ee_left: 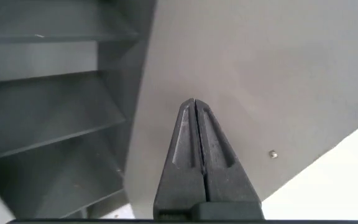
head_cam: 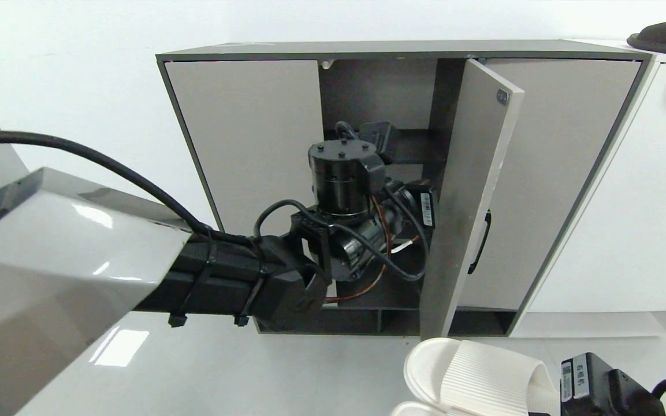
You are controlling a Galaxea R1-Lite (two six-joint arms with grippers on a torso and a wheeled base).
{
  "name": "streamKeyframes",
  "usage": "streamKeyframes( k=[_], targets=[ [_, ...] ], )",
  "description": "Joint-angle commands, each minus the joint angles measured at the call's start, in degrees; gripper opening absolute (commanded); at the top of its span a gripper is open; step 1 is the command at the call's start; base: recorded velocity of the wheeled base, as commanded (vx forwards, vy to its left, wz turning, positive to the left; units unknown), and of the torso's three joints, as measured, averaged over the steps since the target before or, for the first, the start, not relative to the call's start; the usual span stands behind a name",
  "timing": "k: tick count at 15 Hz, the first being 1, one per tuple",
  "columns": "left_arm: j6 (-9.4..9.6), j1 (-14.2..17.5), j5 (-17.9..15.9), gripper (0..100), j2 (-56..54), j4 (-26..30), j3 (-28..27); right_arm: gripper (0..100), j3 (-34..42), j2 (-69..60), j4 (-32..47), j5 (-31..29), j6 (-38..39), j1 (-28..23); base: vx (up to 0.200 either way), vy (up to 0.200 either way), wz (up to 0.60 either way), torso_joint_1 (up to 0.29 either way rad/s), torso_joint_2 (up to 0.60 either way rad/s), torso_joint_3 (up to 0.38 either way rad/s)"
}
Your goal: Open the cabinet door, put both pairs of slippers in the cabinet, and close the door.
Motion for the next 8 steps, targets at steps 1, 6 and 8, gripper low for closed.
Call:
streamKeyframes(
  k=[1,6,8],
  targets=[
    [0.03,-2.07,-0.03,0,1.74,0.21,-1.19,0,-0.02,0.22,-0.03,0.01,-0.04,-0.15,0.0,0.0,0.0,0.0,0.0,0.0],
    [0.03,-8.05,0.67,0,1.91,0.83,-1.1,0,0.07,0.31,-0.03,0.01,-0.04,-0.33,0.0,0.0,0.0,0.0,0.0,0.0],
    [0.03,-12.62,1.2,0,2.18,0.74,-1.19,0,0.07,0.49,-0.03,0.01,-0.04,-0.33,0.0,0.0,0.0,0.0,0.0,0.0]
  ],
)
